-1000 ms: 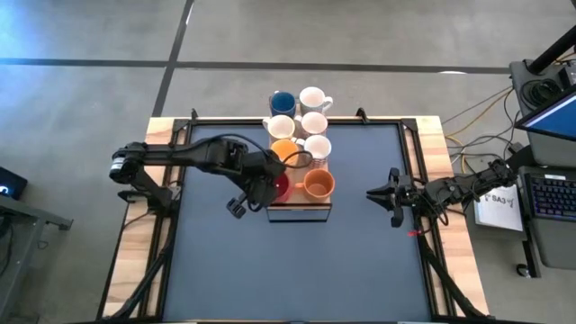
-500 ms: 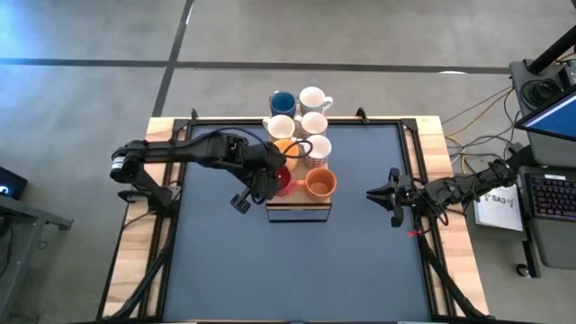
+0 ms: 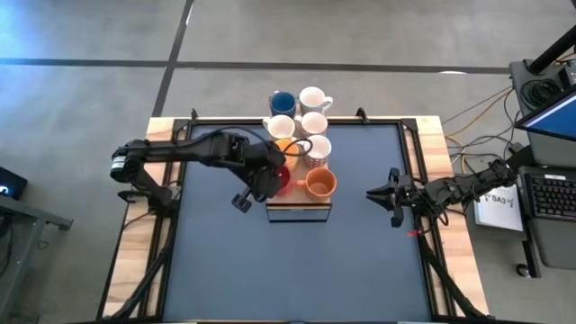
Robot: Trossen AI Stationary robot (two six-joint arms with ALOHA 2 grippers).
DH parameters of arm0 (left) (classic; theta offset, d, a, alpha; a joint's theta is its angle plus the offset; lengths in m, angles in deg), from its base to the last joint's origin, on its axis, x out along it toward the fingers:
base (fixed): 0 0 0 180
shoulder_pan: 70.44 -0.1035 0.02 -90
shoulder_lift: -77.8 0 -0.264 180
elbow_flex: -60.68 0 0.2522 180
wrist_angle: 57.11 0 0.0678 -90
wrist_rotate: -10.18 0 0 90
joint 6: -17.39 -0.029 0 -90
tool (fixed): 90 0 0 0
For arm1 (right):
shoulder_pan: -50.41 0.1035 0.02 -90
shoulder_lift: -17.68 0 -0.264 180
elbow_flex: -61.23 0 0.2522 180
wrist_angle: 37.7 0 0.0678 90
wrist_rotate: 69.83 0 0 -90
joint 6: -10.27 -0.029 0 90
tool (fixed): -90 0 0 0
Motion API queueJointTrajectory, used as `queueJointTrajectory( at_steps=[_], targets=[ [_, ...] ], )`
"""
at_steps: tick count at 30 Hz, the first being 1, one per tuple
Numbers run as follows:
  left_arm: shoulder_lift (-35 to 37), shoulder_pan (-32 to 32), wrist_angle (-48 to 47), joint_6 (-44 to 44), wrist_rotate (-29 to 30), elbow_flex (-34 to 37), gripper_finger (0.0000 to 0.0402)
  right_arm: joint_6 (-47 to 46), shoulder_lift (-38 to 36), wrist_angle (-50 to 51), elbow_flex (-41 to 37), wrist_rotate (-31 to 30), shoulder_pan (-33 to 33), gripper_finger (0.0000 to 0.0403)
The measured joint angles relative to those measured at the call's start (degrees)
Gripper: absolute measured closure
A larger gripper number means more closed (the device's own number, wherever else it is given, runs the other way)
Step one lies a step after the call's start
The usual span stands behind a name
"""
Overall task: Place coffee mugs
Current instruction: Put the red mug on the shelf
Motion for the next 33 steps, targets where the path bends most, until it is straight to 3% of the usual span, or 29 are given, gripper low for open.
queueJointTrajectory(
  at_steps=[6,33],
  targets=[
    [0.0,-1.22,0.59,1.87,-3.54,0.01,0.0386,0.0,0.0,0.0,0.0,0.0,-0.01,0.0346],
    [-2.03,-1.27,3.37,5.32,-3.62,-0.13,0.0339,0.0,0.31,0.09,0.02,-0.02,-0.01,0.0346]
  ],
)
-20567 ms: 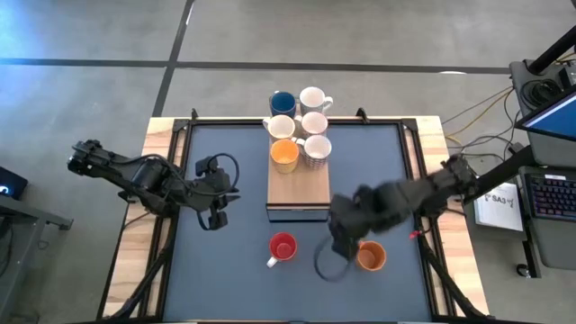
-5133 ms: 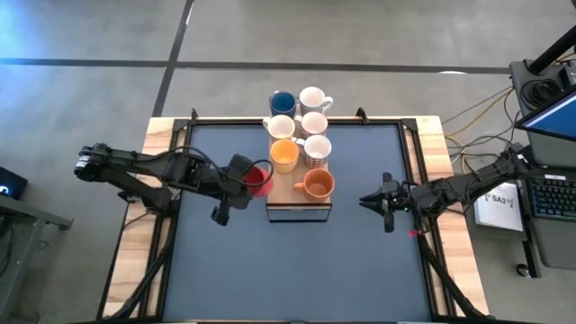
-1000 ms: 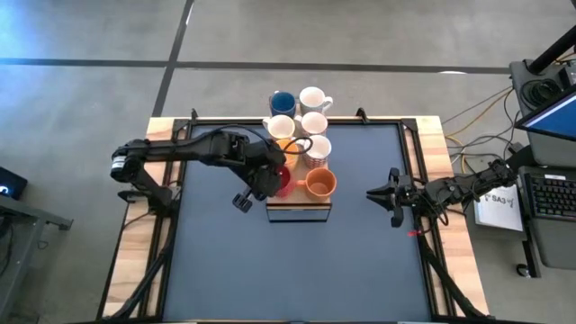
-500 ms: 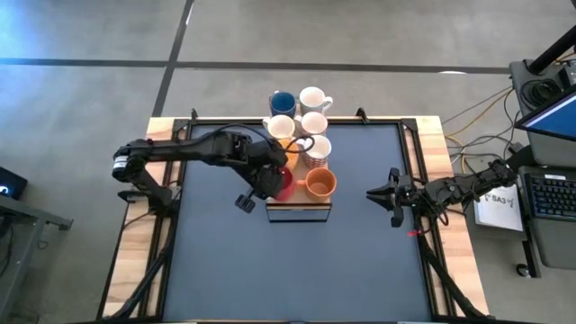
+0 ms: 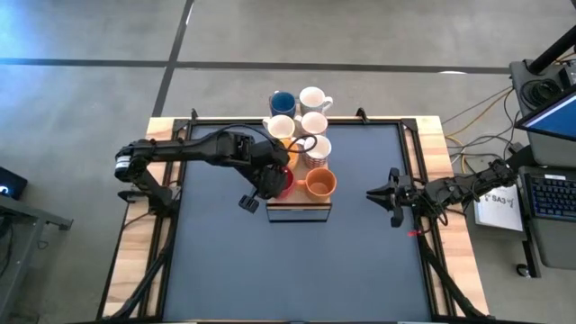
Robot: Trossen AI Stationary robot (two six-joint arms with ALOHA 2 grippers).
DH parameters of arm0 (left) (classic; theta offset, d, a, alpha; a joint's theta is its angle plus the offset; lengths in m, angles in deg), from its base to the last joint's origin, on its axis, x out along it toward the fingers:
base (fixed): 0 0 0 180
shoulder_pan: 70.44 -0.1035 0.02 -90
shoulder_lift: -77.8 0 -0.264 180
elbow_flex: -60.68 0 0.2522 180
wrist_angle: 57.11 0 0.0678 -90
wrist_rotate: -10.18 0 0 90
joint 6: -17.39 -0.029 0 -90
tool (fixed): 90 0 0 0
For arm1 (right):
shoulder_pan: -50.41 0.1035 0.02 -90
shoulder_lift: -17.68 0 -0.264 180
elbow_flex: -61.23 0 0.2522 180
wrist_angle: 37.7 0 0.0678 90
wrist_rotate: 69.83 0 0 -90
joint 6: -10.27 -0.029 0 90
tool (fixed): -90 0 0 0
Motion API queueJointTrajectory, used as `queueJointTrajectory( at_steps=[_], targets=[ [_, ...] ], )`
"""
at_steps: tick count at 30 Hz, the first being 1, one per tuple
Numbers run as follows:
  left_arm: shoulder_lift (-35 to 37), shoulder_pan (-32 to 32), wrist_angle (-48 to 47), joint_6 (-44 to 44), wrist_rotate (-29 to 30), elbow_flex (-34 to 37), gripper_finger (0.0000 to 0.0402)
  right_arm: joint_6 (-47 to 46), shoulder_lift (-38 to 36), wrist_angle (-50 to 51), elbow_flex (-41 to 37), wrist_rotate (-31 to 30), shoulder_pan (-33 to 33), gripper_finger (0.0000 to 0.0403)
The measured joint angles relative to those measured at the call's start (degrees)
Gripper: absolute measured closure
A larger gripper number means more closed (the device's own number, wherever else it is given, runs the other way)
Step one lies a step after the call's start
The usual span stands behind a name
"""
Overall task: Place coffee mugs
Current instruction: Put the red mug on the shelf, then adjust the orange mug and the red mug on the shelf
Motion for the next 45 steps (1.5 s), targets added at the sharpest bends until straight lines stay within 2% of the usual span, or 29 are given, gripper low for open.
queueJointTrajectory(
  at_steps=[20,45],
  targets=[
    [0.06,0.04,3.31,5.65,0.45,0.0,0.0339,0.0,0.0,0.0,0.0,0.0,0.0,0.0346],
    [4.04,1.87,6.92,11.06,3.64,0.0,0.0339,0.0,0.02,0.0,0.0,0.0,-0.01,0.0346]
  ],
)
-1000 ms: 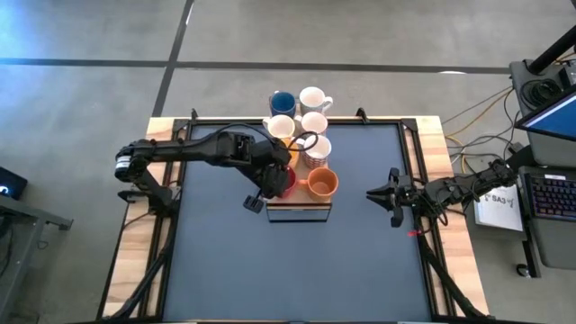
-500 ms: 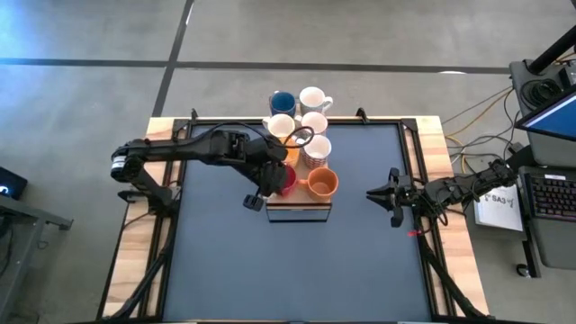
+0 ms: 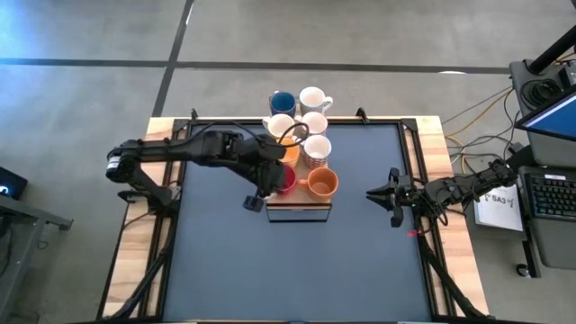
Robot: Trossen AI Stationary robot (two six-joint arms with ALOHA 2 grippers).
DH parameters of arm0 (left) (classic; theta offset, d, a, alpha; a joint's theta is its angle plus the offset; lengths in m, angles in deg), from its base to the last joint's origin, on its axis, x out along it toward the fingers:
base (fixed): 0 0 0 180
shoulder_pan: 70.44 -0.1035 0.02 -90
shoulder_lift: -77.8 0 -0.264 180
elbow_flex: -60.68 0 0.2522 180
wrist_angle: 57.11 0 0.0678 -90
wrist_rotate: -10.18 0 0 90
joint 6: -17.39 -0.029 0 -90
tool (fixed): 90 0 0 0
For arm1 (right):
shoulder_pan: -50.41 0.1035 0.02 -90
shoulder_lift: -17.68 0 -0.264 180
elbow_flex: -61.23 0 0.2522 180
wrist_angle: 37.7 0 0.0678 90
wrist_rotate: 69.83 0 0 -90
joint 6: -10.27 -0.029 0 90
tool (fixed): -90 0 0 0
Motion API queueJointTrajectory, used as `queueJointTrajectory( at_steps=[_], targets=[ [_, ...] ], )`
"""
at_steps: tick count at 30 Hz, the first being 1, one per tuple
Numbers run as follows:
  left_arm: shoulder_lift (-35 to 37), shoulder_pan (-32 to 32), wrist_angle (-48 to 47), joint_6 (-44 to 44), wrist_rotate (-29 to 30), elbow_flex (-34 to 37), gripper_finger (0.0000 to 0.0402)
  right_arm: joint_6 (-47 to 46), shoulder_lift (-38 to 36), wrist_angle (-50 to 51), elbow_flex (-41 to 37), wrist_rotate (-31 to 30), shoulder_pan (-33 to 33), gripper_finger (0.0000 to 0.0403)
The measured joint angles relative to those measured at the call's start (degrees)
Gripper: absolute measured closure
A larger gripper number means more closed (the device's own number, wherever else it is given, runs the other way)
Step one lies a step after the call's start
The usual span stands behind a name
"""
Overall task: Place coffee mugs
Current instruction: Adjust the orange mug and the red mug on the shelf
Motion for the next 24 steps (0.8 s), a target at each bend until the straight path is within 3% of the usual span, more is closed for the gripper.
queueJointTrajectory(
  at_steps=[6,15,24],
  targets=[
    [-0.09,1.14,3.88,0.94,0.1,-0.02,0.0331,0.0,0.0,0.0,0.0,0.0,0.0,0.0346],
    [-0.28,3.32,11.33,-3.47,-0.11,0.49,0.0284,0.0,0.0,0.0,0.0,0.0,0.02,0.0346],
    [-5.15,3.64,16.17,-5.8,0.04,0.28,0.0267,0.0,0.0,0.28,0.0,0.0,0.02,0.0346]
  ],
)
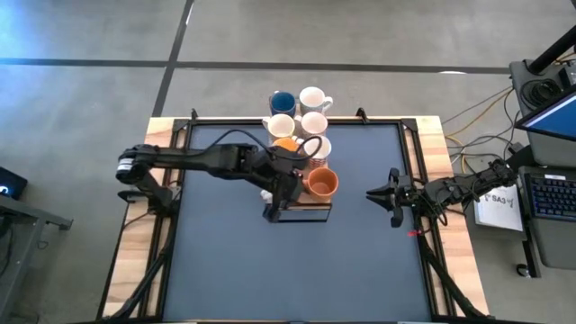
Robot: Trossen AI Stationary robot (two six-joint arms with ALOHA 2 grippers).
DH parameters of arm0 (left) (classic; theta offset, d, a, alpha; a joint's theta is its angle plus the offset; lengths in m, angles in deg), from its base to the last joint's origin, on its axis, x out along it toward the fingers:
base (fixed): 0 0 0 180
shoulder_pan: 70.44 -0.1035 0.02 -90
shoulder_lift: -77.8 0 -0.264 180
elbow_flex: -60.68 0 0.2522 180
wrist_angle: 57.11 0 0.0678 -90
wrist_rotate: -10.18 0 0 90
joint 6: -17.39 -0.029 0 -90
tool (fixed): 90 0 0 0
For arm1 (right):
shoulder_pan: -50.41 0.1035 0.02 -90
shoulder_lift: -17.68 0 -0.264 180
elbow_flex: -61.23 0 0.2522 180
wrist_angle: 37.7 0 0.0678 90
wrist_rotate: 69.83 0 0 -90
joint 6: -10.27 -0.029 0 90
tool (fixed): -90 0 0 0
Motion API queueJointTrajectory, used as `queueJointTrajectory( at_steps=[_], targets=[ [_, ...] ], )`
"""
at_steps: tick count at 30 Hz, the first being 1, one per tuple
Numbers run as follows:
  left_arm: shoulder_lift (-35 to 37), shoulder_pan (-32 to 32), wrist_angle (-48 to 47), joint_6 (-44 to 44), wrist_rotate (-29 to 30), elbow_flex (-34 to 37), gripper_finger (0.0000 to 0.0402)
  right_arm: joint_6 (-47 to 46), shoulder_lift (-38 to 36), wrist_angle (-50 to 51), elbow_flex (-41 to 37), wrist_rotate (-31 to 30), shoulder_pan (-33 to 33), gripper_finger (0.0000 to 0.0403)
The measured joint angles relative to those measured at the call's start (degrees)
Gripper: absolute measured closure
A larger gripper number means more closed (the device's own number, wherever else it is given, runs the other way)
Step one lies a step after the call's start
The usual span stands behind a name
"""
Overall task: Place coffee mugs
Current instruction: Adjust the orange mug and the red mug on the shelf
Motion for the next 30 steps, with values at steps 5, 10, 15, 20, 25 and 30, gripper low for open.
queueJointTrajectory(
  at_steps=[5,10,15,20,25,30],
  targets=[
    [-2.96,-0.28,-0.34,-0.94,1.24,-3.44,0.0267,0.0,0.0,0.03,0.0,0.02,-0.02,0.0346],
    [-7.31,-0.93,-5.92,-1.13,1.59,-9.1,0.0267,0.0,0.01,0.02,0.0,-0.01,-0.02,0.0346],
    [-11.78,-1.52,-12.69,-1.11,1.59,-16.78,0.0267,0.0,0.04,0.07,0.0,0.1,0.0,0.0346],
    [-16.98,-1.71,-20.4,-1.1,1.57,-25.43,0.0267,0.0,0.07,0.09,0.0,0.44,-0.02,0.0346],
    [-21.58,-1.85,-26.17,-1.15,1.57,-31.96,0.0267,0.0,0.07,0.09,0.0,0.46,0.0,0.0346],
    [-23.87,-2.17,-28.57,-1.23,1.55,-35.72,0.0267,0.0,0.09,0.09,0.0,0.45,-0.02,0.0346]
  ],
)
